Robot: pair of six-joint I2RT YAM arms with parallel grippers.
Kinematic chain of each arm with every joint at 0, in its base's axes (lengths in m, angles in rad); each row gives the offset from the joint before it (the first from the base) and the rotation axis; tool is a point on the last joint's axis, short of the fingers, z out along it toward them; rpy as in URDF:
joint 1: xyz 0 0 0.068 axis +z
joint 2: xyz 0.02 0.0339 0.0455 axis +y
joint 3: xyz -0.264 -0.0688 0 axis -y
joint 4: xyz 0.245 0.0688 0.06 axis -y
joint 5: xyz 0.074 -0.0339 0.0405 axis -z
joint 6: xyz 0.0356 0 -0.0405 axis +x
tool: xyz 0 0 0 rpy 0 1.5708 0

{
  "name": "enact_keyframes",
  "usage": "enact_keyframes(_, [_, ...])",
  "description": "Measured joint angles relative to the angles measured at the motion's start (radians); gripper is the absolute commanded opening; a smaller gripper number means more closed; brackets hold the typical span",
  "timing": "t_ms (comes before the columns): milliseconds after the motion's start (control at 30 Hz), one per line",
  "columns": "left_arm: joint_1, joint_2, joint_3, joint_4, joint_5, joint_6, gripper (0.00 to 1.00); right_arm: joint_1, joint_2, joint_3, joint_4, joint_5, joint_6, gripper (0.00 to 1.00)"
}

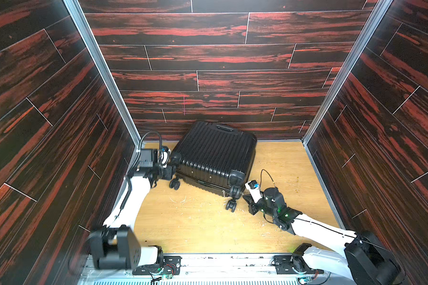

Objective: Close the suitcase zippers
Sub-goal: Adjust the suitcase at the center of the board.

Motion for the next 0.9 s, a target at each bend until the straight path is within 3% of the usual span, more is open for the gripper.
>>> enact_keyframes(433, [-0.073,-0.443,-0.272,-0.088,-0.047,-0.334,0.30,-0.134,0.134,0.116,0.001,-0.123,-0.070,0.00])
enact_keyframes(500, [-0.079,-0.471,-0.283,-0.101,-0.047,-0.362,0.34,-0.145,0.152,0.130,0.000,-0.144,-0.079,0.00])
enact_keyframes(567, [-0.082,-0.493,-0.288,-0.119,-0.051,-0.377,0.47,-0.154,0.168,0.144,0.000,-0.162,-0.084,0.00])
enact_keyframes(700, [-0.098,-0.520,-0.267,-0.170,-0.084,-0.332,0.68,-0.160,0.186,0.159,0.001,-0.179,-0.089,0.00])
enact_keyframes(900, [-0.104,-0.513,-0.085,-0.247,-0.154,-0.161,0.72,-0.164,0.190,0.161,0.001,-0.188,-0.088,0.00])
